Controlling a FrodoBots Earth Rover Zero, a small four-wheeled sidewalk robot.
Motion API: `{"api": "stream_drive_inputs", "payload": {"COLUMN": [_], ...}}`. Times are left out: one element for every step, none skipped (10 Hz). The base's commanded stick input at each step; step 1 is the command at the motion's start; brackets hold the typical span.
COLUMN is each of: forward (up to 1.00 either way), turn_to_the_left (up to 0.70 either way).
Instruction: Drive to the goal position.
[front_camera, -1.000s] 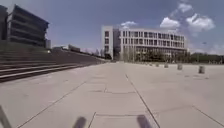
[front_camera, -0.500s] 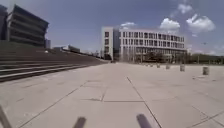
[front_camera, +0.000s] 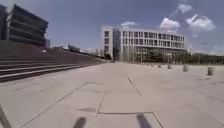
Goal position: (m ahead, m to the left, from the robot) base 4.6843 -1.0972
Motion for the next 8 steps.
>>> {"api": "stream_drive_inputs", "payload": {"forward": [0.00, 0.00, 0.00, 0.01, 0.42, 0.70, 0.70, 0.70], "turn_to_the_left": [0.00, 0.00, 0.00, 0.00, 0.00, 0.00, 0.00, 0.00]}}
